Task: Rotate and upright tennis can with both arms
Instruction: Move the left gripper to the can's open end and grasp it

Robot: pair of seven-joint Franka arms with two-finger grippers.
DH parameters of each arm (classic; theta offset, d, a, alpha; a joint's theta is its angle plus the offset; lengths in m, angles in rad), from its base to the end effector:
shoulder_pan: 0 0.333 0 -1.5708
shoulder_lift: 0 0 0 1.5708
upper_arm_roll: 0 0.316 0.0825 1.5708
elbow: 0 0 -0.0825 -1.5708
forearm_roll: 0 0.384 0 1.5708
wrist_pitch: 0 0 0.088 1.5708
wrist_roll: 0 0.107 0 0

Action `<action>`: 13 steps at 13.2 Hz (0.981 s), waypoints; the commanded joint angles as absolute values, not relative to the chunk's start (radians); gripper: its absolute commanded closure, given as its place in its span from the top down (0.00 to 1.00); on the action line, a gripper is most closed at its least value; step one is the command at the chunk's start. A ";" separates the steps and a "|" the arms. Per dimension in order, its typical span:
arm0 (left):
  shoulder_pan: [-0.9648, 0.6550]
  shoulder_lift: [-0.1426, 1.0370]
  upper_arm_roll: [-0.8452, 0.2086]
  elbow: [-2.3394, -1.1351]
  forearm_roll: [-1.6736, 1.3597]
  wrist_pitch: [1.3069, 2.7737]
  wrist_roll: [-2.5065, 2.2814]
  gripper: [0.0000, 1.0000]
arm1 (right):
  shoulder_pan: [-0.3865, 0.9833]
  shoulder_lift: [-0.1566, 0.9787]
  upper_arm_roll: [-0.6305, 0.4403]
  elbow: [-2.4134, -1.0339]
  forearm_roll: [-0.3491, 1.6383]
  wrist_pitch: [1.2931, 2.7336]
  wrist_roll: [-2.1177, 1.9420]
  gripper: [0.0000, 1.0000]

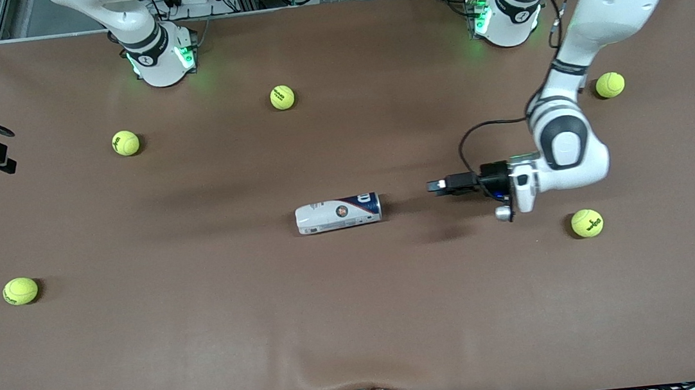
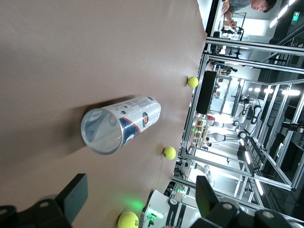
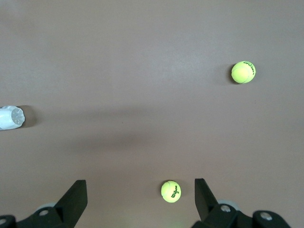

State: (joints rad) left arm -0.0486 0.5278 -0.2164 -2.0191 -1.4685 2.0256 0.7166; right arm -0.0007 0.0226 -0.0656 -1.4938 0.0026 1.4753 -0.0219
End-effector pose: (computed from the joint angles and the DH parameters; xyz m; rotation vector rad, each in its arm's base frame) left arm 0.5481 -0.2062 0.1978 1.8889 0.1457 -0.1754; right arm 0.5509 -0.0358 0.6398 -3.1372 0.0694 0.0643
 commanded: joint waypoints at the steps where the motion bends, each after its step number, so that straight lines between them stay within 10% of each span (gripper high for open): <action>1: -0.084 0.548 -0.216 -2.029 -1.570 2.048 0.787 1.00 | -0.025 -0.015 -0.046 -1.528 0.020 1.477 -0.002 1.00; 13: -0.199 0.718 -0.215 -1.893 -1.730 2.075 0.873 0.98 | -0.035 -0.029 -0.052 -1.517 0.034 1.430 0.002 1.00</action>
